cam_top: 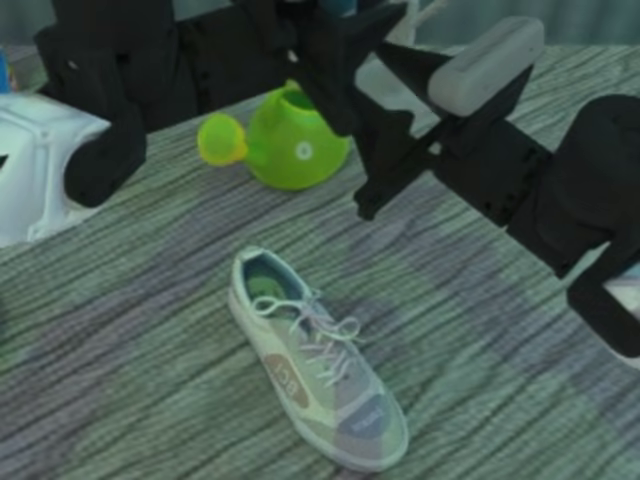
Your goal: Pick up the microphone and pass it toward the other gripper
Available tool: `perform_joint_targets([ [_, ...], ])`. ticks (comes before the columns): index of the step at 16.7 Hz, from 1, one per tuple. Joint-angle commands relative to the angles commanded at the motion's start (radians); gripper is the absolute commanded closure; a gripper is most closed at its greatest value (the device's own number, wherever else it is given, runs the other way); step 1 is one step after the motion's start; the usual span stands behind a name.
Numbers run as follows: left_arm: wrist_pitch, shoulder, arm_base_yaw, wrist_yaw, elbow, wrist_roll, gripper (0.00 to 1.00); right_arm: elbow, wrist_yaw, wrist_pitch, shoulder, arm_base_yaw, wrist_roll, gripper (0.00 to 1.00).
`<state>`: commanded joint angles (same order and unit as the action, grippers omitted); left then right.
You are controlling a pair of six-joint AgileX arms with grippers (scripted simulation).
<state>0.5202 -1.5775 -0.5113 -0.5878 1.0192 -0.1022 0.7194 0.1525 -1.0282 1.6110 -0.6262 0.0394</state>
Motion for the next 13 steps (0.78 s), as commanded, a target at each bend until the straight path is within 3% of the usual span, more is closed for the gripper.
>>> perform_joint_targets([
  [2, 0.0, 0.0, 0.0, 0.0, 0.0, 0.0, 1.0, 0.0, 0.0, 0.0, 0.0, 0.0, 0.0, 0.02],
  [3, 0.0, 0.0, 0.0, 0.0, 0.0, 0.0, 1.0, 0.0, 0.0, 0.0, 0.0, 0.0, 0.0, 0.0],
  [13, -0.002, 0.01, 0.011, -0.007, -0.001, -0.004, 1.0, -0.02, 0.001, 0.0, -0.012, 0.004, -0.002, 0.0],
])
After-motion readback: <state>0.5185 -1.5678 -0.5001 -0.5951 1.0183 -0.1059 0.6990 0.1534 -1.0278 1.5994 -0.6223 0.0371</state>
